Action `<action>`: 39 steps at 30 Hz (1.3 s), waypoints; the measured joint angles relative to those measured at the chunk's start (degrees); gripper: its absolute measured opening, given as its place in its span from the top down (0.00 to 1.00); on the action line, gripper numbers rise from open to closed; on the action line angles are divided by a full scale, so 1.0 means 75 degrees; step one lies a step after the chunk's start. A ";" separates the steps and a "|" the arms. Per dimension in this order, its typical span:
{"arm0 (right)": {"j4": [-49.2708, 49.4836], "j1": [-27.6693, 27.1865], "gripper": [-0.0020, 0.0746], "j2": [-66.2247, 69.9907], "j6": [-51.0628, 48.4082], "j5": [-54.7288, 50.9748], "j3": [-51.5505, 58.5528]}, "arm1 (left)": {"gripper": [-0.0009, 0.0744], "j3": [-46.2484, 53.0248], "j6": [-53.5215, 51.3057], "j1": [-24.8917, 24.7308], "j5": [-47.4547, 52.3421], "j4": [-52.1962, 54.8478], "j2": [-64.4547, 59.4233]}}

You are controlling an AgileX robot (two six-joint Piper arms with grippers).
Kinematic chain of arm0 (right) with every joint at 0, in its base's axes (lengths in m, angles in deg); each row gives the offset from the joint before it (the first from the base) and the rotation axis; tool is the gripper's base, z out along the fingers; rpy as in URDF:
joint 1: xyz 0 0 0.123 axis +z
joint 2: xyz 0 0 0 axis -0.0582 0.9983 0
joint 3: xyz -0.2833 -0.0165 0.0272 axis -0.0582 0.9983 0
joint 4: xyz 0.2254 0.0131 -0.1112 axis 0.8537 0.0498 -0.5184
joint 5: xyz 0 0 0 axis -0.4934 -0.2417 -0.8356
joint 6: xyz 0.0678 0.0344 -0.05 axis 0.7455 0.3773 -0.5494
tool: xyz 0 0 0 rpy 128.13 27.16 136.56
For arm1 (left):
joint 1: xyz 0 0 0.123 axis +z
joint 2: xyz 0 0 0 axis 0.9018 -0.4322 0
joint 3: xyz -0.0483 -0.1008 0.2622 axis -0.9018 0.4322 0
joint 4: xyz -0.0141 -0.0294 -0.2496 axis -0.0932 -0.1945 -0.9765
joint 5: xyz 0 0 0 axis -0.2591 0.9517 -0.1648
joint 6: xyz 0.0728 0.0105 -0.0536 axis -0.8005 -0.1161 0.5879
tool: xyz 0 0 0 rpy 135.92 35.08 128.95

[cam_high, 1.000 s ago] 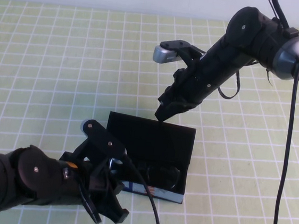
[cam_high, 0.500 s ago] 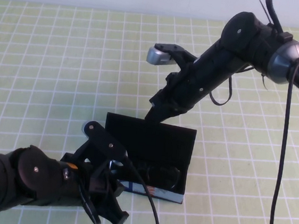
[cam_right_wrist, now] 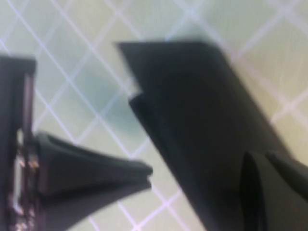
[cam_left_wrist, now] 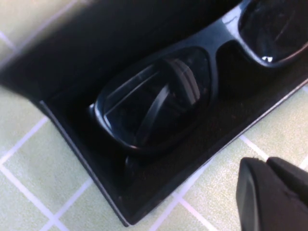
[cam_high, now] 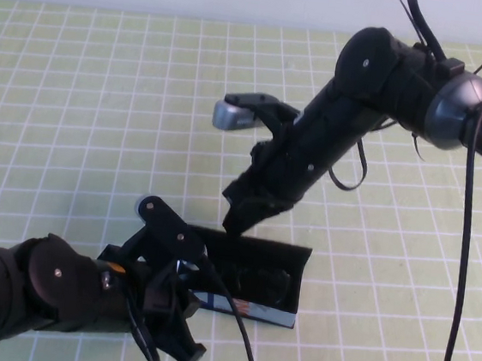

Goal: Return glasses to glasses case
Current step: Close the glasses case

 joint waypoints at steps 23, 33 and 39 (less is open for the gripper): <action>-0.0016 0.0000 1.00 0.0044 0.0019 0.0044 0.0893 | 0.99 -0.1622 0.3104 0.0000 0.6032 0.6541 0.2627; 0.0044 0.0000 1.00 0.0194 0.0025 0.0044 0.0893 | 0.99 -0.2685 0.4352 0.0000 0.7834 0.8313 0.3572; -0.0465 0.0016 1.00 -0.0139 -0.0001 0.0061 0.0714 | 0.99 -0.2721 0.4722 0.0000 0.8003 0.8373 0.4739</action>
